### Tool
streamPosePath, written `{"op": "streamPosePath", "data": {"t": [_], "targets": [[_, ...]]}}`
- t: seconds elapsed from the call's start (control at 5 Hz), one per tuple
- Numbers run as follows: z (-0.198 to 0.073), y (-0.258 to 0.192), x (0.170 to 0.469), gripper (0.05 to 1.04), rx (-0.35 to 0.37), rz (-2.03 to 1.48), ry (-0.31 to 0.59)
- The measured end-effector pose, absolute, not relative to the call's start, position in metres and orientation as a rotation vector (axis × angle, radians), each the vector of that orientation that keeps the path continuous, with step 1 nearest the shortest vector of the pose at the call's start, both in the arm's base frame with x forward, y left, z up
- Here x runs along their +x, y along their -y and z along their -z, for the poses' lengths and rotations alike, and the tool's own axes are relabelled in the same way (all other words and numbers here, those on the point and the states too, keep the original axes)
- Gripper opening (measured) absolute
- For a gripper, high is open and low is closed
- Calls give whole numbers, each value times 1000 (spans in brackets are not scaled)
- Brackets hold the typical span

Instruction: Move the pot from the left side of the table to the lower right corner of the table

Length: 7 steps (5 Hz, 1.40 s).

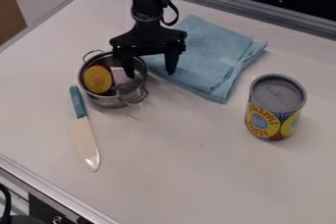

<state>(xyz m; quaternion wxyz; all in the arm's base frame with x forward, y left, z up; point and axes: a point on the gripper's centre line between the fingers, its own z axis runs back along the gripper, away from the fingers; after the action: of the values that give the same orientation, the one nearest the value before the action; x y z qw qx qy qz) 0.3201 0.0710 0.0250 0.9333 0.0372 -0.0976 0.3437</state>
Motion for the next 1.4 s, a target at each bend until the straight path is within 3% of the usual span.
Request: {"op": "streamPosePath", "data": {"t": [0.2, 0.4, 0.8, 1.0, 1.4], "targets": [[-16, -73, 318, 948, 74, -710, 199], [-14, -74, 318, 759, 74, -721, 208], [-13, -75, 321, 236, 83, -725, 205], [-13, -76, 319, 97, 78, -728, 191], [-26, -83, 320, 85, 59, -776, 196]]}}
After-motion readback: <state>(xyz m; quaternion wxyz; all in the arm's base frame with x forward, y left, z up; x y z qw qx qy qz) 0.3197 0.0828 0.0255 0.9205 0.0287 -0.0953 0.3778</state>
